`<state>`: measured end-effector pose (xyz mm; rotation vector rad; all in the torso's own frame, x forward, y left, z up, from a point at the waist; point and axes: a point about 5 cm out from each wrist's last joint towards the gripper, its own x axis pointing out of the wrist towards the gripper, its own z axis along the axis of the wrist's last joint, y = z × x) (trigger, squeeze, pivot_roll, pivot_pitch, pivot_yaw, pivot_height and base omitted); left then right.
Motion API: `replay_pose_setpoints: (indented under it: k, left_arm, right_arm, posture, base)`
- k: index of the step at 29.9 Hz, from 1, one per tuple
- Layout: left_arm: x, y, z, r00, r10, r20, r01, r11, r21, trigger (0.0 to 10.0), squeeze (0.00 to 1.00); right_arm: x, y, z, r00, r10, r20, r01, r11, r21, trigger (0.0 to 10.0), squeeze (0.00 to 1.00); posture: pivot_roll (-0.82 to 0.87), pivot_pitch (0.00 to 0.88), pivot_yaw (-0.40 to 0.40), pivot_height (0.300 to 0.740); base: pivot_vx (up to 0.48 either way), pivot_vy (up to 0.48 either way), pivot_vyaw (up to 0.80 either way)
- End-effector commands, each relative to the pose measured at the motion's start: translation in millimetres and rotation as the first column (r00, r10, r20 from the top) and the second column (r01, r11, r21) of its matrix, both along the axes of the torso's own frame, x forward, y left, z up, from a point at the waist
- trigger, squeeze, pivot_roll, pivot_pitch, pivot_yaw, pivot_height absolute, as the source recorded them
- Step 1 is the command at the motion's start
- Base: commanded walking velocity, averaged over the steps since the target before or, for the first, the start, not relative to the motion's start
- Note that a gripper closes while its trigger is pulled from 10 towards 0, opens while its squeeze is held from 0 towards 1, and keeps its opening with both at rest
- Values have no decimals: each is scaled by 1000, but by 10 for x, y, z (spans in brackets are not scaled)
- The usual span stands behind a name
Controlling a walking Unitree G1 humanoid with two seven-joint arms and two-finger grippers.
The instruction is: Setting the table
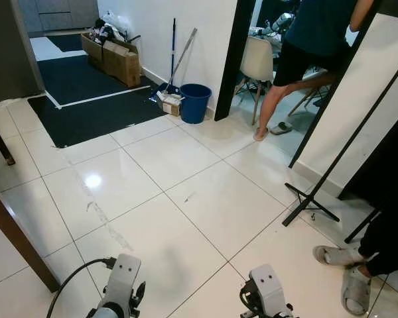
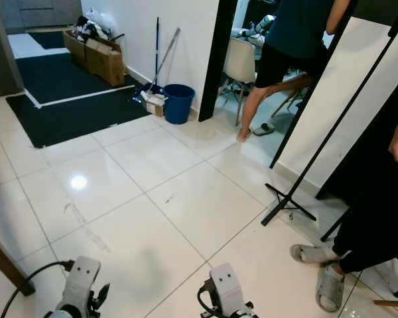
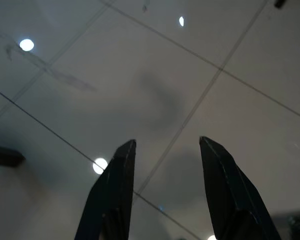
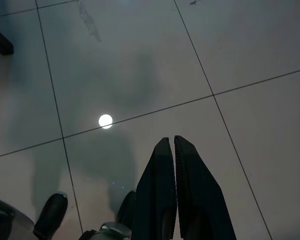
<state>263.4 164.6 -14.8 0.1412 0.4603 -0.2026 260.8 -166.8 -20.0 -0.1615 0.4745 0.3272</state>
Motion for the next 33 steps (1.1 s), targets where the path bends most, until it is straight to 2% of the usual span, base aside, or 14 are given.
replay_pose_setpoints:
  k: [1,4,6,7,8,16,21,33]
  left_arm:
    - [-45,-35,-37,1000,-8,-14,8,1000,-4,10000,0]
    - [-66,-67,-44,1000,-24,-12,24,1000,-7,10000,0]
    - [-61,-113,-43,998,-65,-11,65,998,-2,10000,0]
    - [-61,-113,-43,998,-65,-11,65,998,-2,10000,0]
    - [-58,-110,-35,997,-77,-4,77,997,22,10000,0]
    - [-102,-66,-48,998,-63,-6,63,998,10,10000,0]
    - [-129,-89,-67,996,-91,-13,91,996,18,10000,0]
    - [-139,-116,-66,996,-90,-4,90,996,-3,10000,0]
  right_arm:
    - [-59,-31,-46,1000,-18,-20,19,1000,11,10000,0]
    - [-60,-35,-34,999,-29,-15,30,999,43,10000,0]
    - [-132,85,-82,998,48,-26,-47,998,34,10000,0]
    - [-132,85,-82,998,48,-26,-47,998,34,10000,0]
    - [-177,159,-113,996,78,-44,-76,995,61,10000,0]
    - [-135,130,-85,998,52,-29,-51,997,55,10000,0]
    - [-119,133,-70,999,34,-27,-32,996,83,10000,0]
    - [-171,96,-107,998,35,-43,-32,997,72,10000,0]
  posture:
    - [53,72,-18,740]
    - [34,54,4,740]
    - [37,57,3,740]
    - [37,57,3,740]
    - [49,61,7,740]
    - [50,48,6,740]
    - [47,27,15,740]
    - [45,10,5,740]
  base:
    - [0,0,0]
    - [0,0,0]
    - [0,0,0]
    - [0,0,0]
    - [0,0,0]
    - [0,0,0]
    - [0,0,0]
    - [0,0,0]
